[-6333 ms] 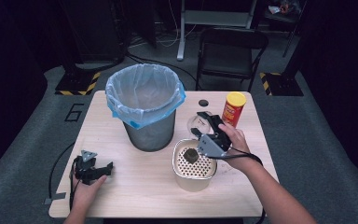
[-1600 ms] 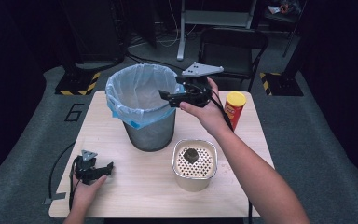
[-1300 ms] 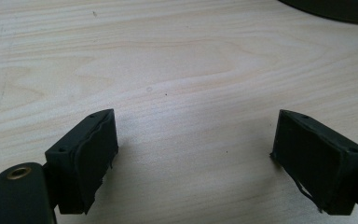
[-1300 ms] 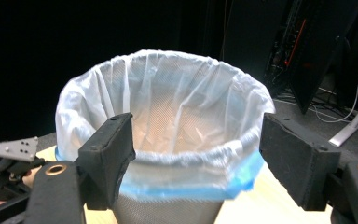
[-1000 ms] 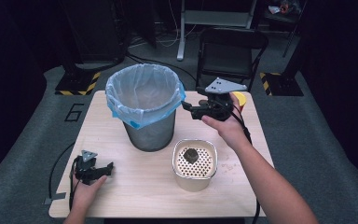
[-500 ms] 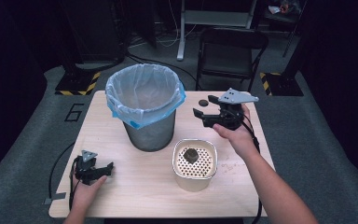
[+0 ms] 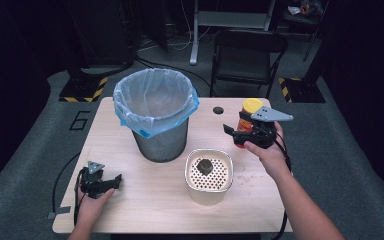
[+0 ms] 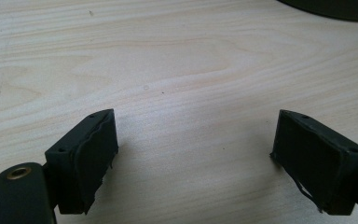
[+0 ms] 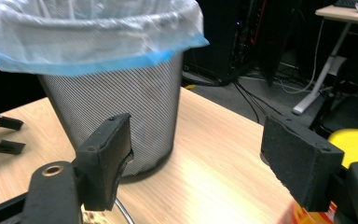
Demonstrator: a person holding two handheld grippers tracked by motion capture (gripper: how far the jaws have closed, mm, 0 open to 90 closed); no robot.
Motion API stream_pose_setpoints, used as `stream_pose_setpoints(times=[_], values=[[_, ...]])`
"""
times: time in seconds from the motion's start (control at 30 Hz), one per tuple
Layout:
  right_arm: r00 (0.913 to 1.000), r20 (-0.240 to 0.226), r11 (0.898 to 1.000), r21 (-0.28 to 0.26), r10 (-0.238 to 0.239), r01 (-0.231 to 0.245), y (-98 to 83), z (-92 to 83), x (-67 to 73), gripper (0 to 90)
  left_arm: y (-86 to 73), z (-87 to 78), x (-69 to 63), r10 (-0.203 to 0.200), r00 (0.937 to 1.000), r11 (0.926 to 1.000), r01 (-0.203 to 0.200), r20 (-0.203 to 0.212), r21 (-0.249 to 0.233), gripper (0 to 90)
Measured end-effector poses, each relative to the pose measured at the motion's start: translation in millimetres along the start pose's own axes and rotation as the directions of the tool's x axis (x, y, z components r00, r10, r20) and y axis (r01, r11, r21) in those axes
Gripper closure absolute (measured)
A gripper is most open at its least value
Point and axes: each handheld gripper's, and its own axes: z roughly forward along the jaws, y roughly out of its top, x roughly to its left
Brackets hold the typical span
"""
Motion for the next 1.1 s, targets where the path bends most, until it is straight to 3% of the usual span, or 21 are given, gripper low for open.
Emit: stream_pose_setpoints(times=[0.37,0.67,1.1], values=[[0.9982,0.053,0.999,0.016,0.03,-0.031,-27.9,-12.7,-17.8,24.1,0.0,0.0,0.0,0.0,1.0,1.0,0.0,0.0,0.0,13.5],[0.9959,0.077,0.998,0.028,0.047,-0.049,-45.9,-13.2,-25.8,22.4,0.0,0.0,0.0,0.0,1.0,1.0,0.0,0.0,0.0,13.5],[0.9814,0.174,0.995,0.045,0.082,-0.091,-64.4,-9.3,-51.6,14.1,0.0,0.0,0.0,0.0,1.0,1.0,0.0,0.0,0.0,13.5]])
